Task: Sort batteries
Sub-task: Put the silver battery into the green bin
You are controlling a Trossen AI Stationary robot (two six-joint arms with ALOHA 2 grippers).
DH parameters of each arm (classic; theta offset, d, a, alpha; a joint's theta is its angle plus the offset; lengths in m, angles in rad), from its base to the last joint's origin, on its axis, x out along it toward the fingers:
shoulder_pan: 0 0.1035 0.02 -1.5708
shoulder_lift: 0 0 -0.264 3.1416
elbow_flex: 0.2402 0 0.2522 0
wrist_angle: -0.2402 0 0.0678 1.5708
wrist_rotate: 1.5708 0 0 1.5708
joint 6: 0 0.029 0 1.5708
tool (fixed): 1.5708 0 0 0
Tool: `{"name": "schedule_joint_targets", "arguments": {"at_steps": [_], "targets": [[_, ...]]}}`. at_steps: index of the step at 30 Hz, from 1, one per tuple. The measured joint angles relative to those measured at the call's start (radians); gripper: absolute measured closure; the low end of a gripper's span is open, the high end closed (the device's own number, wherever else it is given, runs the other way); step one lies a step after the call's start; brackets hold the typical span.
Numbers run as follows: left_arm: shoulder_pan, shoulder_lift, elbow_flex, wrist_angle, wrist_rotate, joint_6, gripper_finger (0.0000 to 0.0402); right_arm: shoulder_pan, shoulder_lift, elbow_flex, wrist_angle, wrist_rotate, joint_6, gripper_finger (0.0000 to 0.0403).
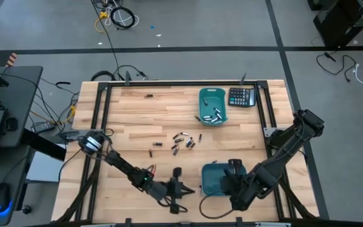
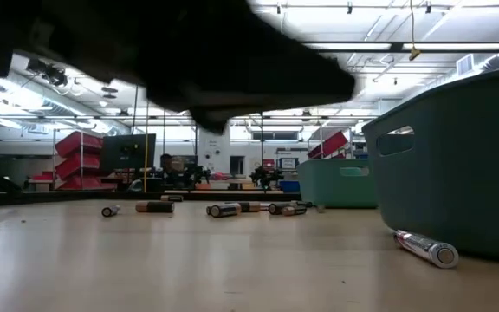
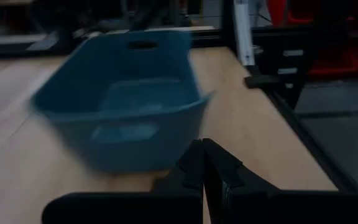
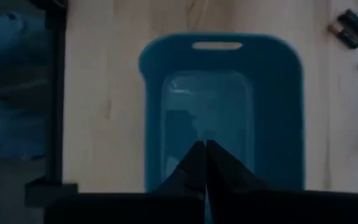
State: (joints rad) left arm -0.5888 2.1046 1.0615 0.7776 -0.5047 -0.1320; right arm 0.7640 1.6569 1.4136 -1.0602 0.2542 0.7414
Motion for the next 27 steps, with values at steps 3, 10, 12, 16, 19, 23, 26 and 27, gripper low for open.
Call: {"name": "schedule_joint_targets", "arguments": {"at_steps": [3, 10, 12, 16, 19, 23, 26, 27], "targets": [[-0.001, 0.06, 0.107, -0.074, -0.002, 0.056, 0.0402, 0.017, 0.0, 0.0, 0.023, 0.015, 0.016, 0.0403], [0.005, 0.087, 0.212, -0.301, -0.046, -0.032, 0.0402, 0.042, 0.0, 0.0, 0.05, 0.018, 0.04, 0.0403], [0.006, 0.087, 0.213, -0.326, -0.065, -0.079, 0.0402, 0.048, 0.0, 0.0, 0.05, 0.031, 0.045, 0.0403], [0.01, 0.088, 0.214, -0.34, -0.102, -0.226, 0.0402, 0.056, 0.001, 0.0, 0.049, 0.065, 0.045, 0.0403], [0.013, 0.088, 0.214, -0.308, -0.099, -0.29, 0.0402, 0.06, 0.001, 0.0, 0.05, 0.09, 0.044, 0.0403], [0.0, 0.092, 0.214, -0.297, -0.124, -0.336, 0.0402, 0.062, 0.001, 0.0, 0.05, 0.125, 0.04, 0.0403], [-0.009, 0.102, 0.214, -0.309, -0.137, -0.38, 0.0402, 0.062, 0.001, 0.0, 0.05, 0.137, 0.026, 0.0403], [-0.01, 0.108, 0.215, -0.303, -0.141, -0.396, 0.0402, 0.062, 0.001, 0.0, 0.05, 0.14, 0.025, 0.0403]]}}
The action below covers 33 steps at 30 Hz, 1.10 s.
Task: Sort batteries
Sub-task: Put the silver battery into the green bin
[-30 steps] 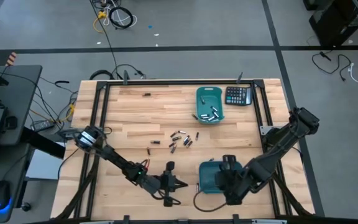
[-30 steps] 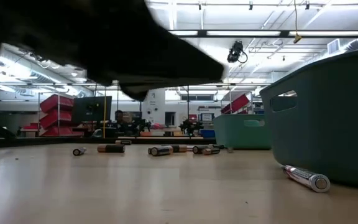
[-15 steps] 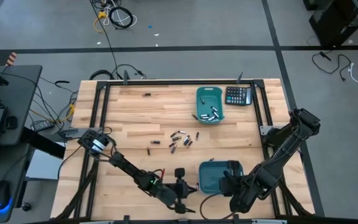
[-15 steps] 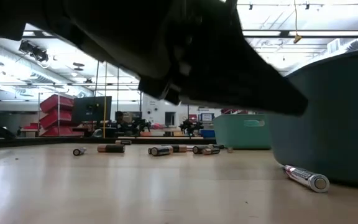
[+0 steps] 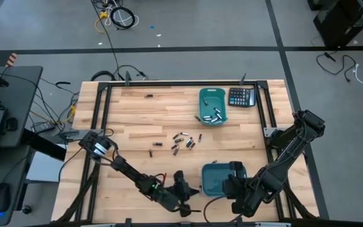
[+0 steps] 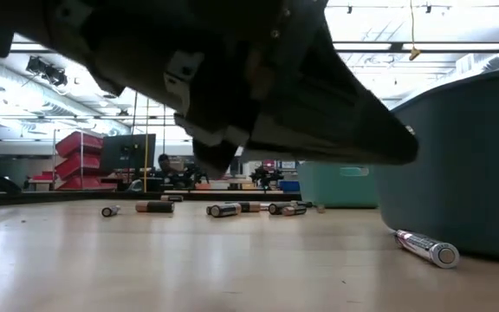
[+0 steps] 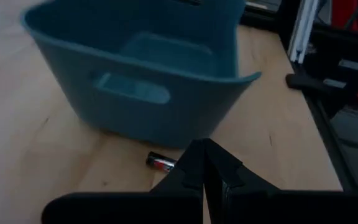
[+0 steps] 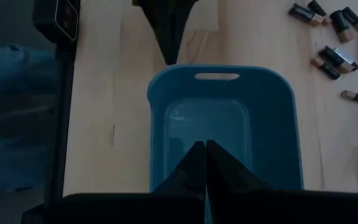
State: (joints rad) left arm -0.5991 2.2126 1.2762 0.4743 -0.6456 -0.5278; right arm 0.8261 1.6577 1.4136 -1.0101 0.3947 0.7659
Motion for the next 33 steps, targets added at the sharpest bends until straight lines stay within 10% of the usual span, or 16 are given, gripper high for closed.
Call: {"name": "schedule_joint_targets", "arguments": {"at_steps": [20, 33], "targets": [[-0.085, 0.103, 0.122, -0.091, -0.368, -0.137, 0.0402, -0.001, 0.0, 0.0, 0.008, 0.062, -0.033, 0.0403], [-0.105, 0.163, 0.122, -0.001, -0.287, -0.063, 0.0402, -0.002, 0.0, 0.0, 0.019, 0.179, -0.114, 0.0403]]}}
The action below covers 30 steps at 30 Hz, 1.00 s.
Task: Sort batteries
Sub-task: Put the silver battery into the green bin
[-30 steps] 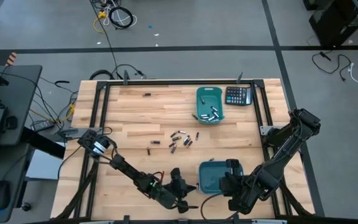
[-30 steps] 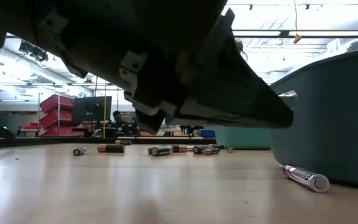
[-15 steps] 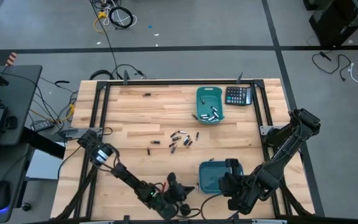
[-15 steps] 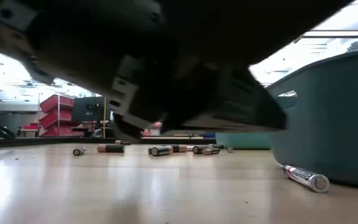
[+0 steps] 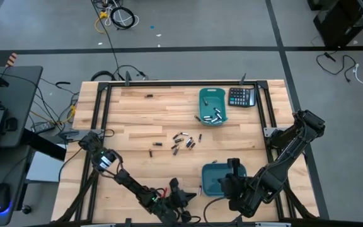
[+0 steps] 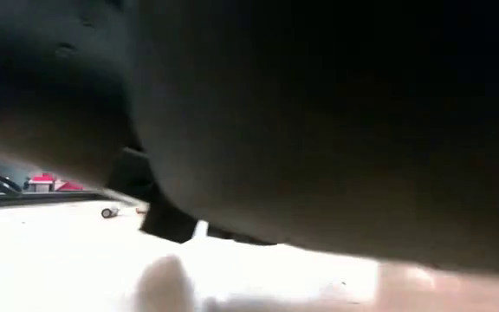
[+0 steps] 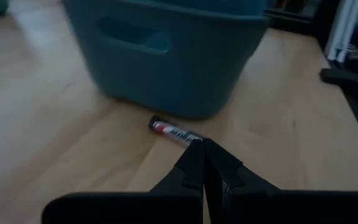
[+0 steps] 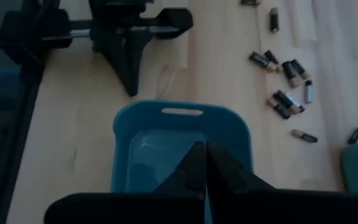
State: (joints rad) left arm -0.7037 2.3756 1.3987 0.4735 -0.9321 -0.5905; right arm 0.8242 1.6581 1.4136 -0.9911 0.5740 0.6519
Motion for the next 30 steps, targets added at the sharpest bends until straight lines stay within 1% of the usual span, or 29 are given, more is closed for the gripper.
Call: {"name": "schedule_joint_targets", "arguments": {"at_steps": [3, 5, 7, 9, 15, 19, 23, 27, 30], "targets": [[0.012, 0.0, 0.0, 0.028, 0.035, 0.059, 0.04, 0.0, 0.0, 0.0, 0.0, 0.026, -0.002, 0.0403], [0.023, 0.0, 0.0, 0.022, 0.088, 0.042, 0.0395, 0.0, 0.0, 0.0, 0.001, 0.042, -0.002, 0.0403], [0.039, 0.0, 0.0, 0.012, 0.163, 0.008, 0.0383, 0.0, 0.0, 0.0, 0.006, 0.056, -0.001, 0.0403], [0.049, -0.002, 0.0, -0.01, 0.194, -0.008, 0.0366, 0.0, 0.0, 0.0, 0.012, 0.061, -0.001, 0.0403], [0.047, -0.003, 0.003, -0.048, 0.181, -0.05, 0.0309, 0.0, 0.0, 0.0, 0.019, 0.062, -0.001, 0.0403], [0.047, -0.004, 0.004, -0.057, 0.169, -0.098, 0.0284, 0.0, 0.0, 0.0, 0.021, 0.062, -0.001, 0.0403], [0.048, -0.004, 0.002, -0.034, 0.162, -0.117, 0.0277, 0.0, 0.0, 0.0, 0.025, 0.062, -0.004, 0.0403], [0.048, -0.005, 0.003, -0.05, 0.143, -0.178, 0.0279, 0.0, 0.0, 0.0, 0.029, 0.062, -0.009, 0.0403], [0.05, -0.005, 0.003, -0.054, 0.142, -0.187, 0.0281, 0.0, 0.0, 0.0, 0.033, 0.062, -0.009, 0.0403]]}}
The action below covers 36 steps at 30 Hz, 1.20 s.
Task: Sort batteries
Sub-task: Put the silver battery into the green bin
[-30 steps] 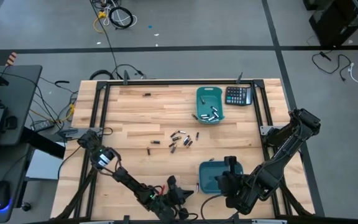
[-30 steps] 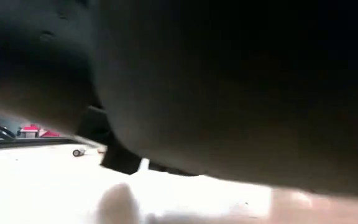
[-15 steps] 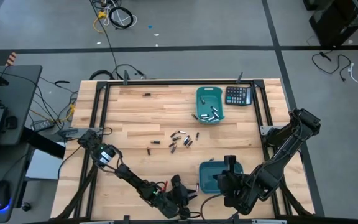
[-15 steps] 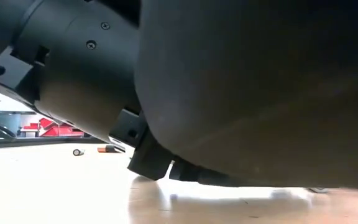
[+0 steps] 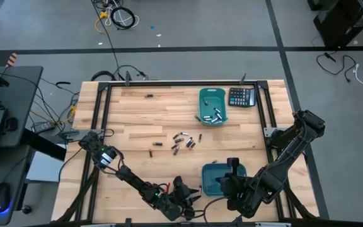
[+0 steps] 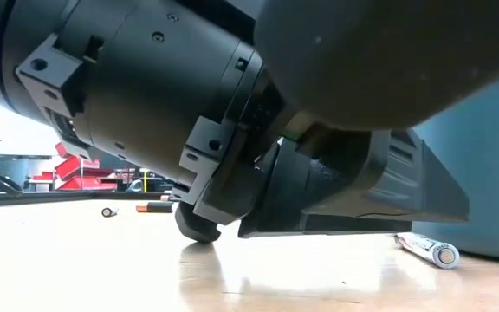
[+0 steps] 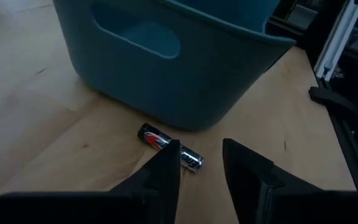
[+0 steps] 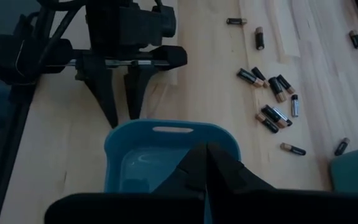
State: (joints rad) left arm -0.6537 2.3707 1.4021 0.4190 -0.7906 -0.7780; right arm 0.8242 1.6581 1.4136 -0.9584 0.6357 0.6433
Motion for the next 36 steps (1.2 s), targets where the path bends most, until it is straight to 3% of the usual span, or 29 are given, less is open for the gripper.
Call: {"name": "schedule_joint_targets", "arguments": {"at_steps": [26, 36], "targets": [[0.034, 0.002, 0.0, -0.097, 0.026, 0.035, 0.0283, -0.002, 0.0, 0.0, 0.004, 0.02, 0.0, 0.0403], [0.045, 0.004, -0.002, -0.104, -0.051, 0.062, 0.0283, -0.002, 0.0, 0.0, 0.006, 0.022, 0.0, 0.0403]]}}
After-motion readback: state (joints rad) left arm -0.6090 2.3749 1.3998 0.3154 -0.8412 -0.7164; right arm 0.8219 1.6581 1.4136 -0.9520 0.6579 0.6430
